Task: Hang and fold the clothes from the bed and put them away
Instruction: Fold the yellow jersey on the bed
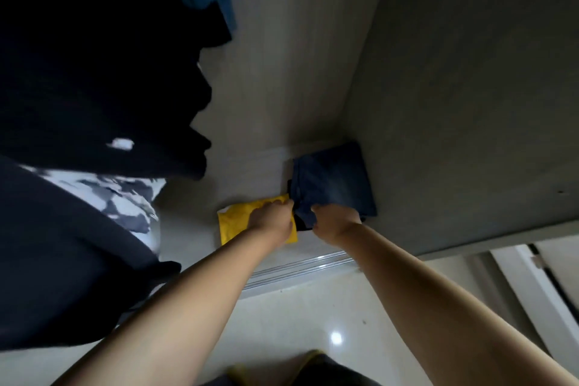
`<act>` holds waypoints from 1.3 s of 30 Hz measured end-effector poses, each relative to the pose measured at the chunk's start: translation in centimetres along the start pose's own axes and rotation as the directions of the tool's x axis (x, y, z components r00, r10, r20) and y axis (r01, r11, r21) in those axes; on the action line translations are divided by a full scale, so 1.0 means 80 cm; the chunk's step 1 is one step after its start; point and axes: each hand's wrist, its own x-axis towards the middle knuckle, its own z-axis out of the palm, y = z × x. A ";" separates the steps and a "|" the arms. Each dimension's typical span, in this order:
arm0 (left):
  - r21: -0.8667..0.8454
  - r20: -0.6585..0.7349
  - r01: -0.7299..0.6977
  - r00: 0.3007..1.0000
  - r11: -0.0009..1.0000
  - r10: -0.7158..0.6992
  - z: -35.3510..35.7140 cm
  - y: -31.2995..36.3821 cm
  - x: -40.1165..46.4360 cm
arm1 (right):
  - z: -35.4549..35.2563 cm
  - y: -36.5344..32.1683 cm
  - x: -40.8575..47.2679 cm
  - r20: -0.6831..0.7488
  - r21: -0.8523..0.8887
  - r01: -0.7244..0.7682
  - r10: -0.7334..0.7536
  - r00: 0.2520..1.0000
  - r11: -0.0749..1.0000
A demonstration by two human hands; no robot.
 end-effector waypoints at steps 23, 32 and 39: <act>0.243 -0.016 -0.571 0.806 0.784 0.591 -0.180 0.247 -0.232 | -0.082 0.102 -0.438 -0.227 0.270 -0.509 0.568 0.791 0.817; 0.330 0.083 -0.765 0.607 0.553 0.790 -0.141 0.427 -0.316 | -0.001 0.207 -0.616 -0.178 0.385 -0.676 0.769 0.614 0.628; 0.321 0.105 -0.818 0.531 0.477 0.841 -0.092 0.597 -0.368 | 0.064 0.331 -0.745 -0.087 0.421 -0.755 0.850 0.519 0.503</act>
